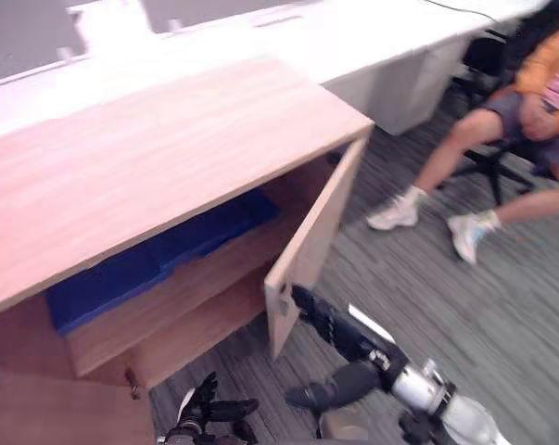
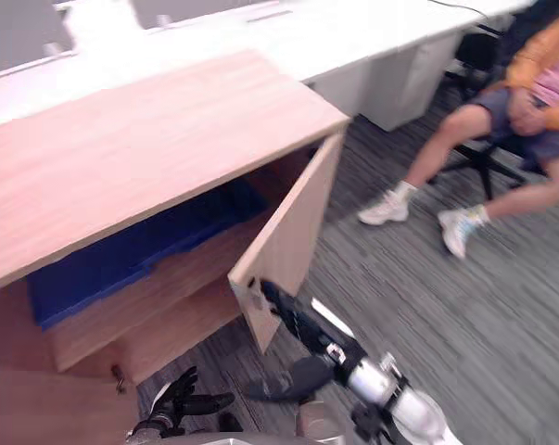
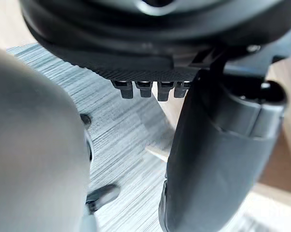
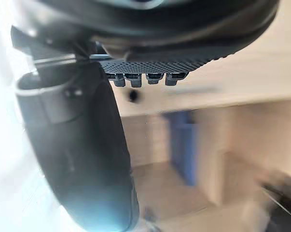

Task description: Walk over to the cabinet, pick up the folder, carry it to the office cabinet, place the folder inside the office cabinet, then close the office cabinet door

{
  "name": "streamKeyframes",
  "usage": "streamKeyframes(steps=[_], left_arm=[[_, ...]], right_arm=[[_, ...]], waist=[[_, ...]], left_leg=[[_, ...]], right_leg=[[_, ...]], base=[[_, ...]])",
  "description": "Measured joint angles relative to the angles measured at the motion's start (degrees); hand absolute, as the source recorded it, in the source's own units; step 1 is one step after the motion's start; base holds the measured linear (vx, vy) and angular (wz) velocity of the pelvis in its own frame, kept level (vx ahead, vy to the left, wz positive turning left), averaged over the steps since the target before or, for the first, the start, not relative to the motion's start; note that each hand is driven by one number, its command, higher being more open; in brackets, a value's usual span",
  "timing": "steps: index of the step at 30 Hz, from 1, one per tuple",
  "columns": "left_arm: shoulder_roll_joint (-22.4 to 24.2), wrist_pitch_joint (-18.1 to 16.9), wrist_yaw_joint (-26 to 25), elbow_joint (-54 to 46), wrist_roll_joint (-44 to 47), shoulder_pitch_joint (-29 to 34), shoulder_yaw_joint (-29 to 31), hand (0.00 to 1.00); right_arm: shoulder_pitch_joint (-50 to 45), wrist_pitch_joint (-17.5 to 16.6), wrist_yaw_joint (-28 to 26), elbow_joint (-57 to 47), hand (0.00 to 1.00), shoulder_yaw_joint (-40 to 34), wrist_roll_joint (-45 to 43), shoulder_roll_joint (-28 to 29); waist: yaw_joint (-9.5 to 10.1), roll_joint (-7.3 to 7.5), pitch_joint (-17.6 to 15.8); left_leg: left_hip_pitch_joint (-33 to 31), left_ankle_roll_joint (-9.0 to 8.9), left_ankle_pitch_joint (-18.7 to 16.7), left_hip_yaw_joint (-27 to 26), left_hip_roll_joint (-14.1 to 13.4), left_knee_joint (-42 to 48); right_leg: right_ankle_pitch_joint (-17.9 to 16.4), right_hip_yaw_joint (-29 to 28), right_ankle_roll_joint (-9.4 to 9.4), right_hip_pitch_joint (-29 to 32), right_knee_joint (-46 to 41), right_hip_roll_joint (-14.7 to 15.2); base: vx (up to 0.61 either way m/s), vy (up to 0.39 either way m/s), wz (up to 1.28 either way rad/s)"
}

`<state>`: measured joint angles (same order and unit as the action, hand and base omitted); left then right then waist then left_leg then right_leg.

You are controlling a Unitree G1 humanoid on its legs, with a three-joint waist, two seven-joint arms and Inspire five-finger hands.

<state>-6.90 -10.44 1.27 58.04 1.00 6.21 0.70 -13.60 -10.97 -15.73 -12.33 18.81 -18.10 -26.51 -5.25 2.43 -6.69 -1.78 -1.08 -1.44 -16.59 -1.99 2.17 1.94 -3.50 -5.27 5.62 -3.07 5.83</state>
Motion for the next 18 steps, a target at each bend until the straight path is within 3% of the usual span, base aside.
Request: streamKeyframes(steps=[5,7,9,11,18], left_arm=[[0.1,0.2,-1.5,-0.4,0.3,-0.4,0.7,1.0],[0.3,0.4,-1.9,-0.9,0.9,-0.5,1.3,1.0],[0.4,0.3,-2.4,-1.8,1.3,0.1,1.9,1.0],[0.3,0.4,-2.8,-1.8,1.4,0.2,2.5,1.0],[1.8,0.5,-3.9,-4.8,4.8,2.2,7.4,1.0]], right_arm=[[12.6,-1.2,10.0,16.2,1.0,-5.2,6.1,11.1],[16.5,-1.3,13.7,21.2,1.0,-7.3,8.3,13.6],[15.1,-3.7,18.2,23.4,1.0,-9.9,9.4,14.8],[16.6,-3.8,21.2,28.4,1.0,-13.0,10.6,14.2],[15.9,-5.0,24.2,35.5,1.0,-19.3,11.3,13.1]], waist=[[2.43,0.28,0.1],[3.61,0.27,0.1],[4.1,0.19,0.0],[4.18,-0.09,-0.1],[5.88,-0.76,-0.4]], left_leg=[[0.0,0.82,6.2,8.1,1.4,-7.5],[-0.2,0.85,6.5,10.3,1.7,-7.5],[0.0,0.92,6.8,12.8,2.2,-7.5],[-0.3,0.73,7.2,15.0,2.9,-7.6],[-2.0,0.39,8.6,22.5,3.6,-7.6]], right_leg=[[-0.6,8.4,0.17,-1.0,0.2,1.1],[-0.9,10.9,0.05,-2.3,0.4,1.3],[-1.5,13.2,-0.15,-3.7,0.4,1.6],[-2.3,15.3,-0.59,-4.6,0.5,1.9],[-4.1,23.4,-0.21,-7.2,1.1,2.1]], base=[[-0.01,0.0,0.93],[0.0,0.036,0.76],[-0.01,0.027,0.6],[-0.04,0.033,0.48],[-0.01,-0.015,0.63]])
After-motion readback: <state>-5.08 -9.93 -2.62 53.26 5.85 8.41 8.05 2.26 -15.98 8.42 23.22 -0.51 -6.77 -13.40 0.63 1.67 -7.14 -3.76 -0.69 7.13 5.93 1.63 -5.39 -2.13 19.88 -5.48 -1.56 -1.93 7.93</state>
